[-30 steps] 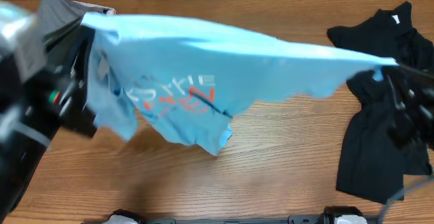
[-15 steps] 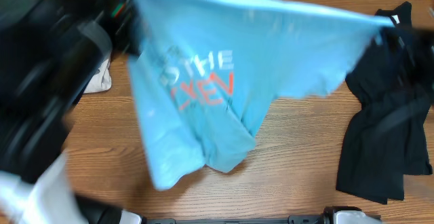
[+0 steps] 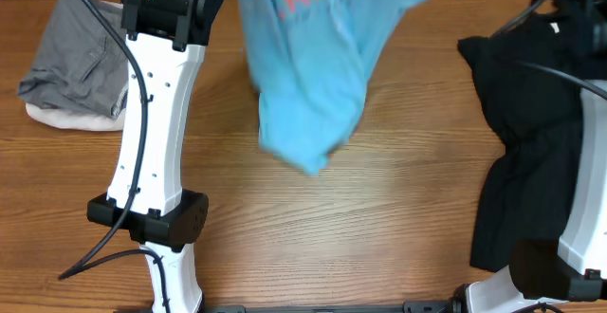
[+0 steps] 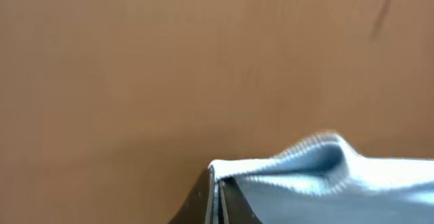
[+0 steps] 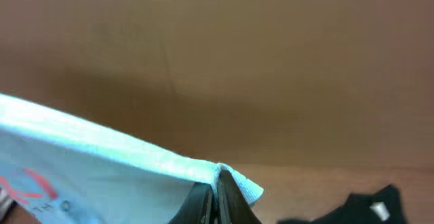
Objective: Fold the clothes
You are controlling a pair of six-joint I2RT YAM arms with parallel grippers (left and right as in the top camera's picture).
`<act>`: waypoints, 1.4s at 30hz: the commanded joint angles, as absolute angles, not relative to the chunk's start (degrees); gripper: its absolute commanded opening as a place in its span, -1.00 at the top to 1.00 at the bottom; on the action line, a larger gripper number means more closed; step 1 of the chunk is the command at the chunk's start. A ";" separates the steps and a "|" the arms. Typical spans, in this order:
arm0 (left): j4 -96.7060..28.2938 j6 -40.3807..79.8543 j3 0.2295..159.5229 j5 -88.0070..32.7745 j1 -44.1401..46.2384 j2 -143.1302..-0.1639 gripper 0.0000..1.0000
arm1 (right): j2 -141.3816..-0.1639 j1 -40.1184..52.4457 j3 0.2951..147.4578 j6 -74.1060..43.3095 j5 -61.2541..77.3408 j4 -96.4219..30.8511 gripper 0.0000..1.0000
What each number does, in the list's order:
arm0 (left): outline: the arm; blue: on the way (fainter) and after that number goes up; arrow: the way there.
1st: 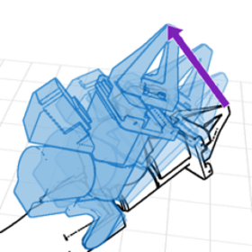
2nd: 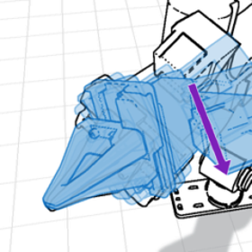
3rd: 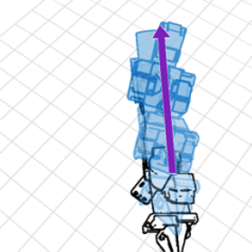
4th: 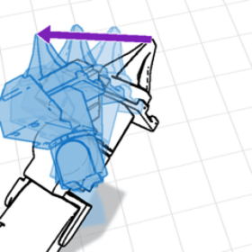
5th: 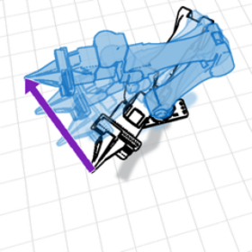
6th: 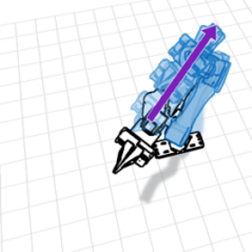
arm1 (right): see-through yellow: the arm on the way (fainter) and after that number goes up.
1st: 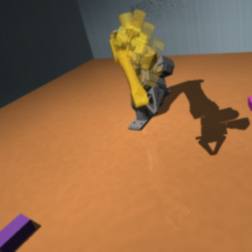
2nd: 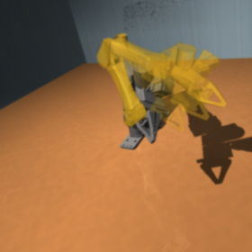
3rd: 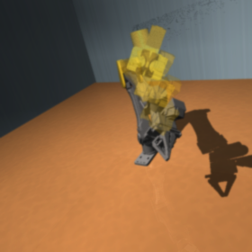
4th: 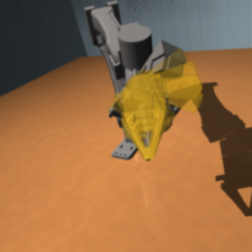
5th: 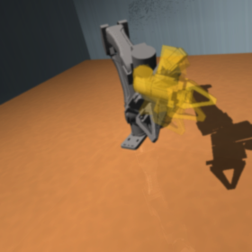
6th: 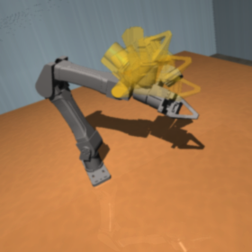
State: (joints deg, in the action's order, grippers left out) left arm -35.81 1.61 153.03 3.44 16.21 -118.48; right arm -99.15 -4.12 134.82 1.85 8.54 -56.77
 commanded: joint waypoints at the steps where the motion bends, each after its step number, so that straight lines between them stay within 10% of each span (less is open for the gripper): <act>1: -31.62 2.57 156.00 4.38 15.77 -112.71 0.92 | -95.90 -8.23 143.44 1.30 6.94 -57.25 0.93; 20: -91.57 2.90 155.63 12.73 14.33 -113.71 0.76 | -101.82 -9.21 141.38 7.55 22.26 -96.62 0.92; 42: -95.09 3.36 155.63 6.20 6.98 -124.22 0.72 | -101.82 6.31 117.69 5.76 17.19 -86.46 0.92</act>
State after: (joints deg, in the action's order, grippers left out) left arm -94.15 3.51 155.20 9.28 7.33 -125.01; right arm -103.26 7.84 117.99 6.98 19.97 -87.13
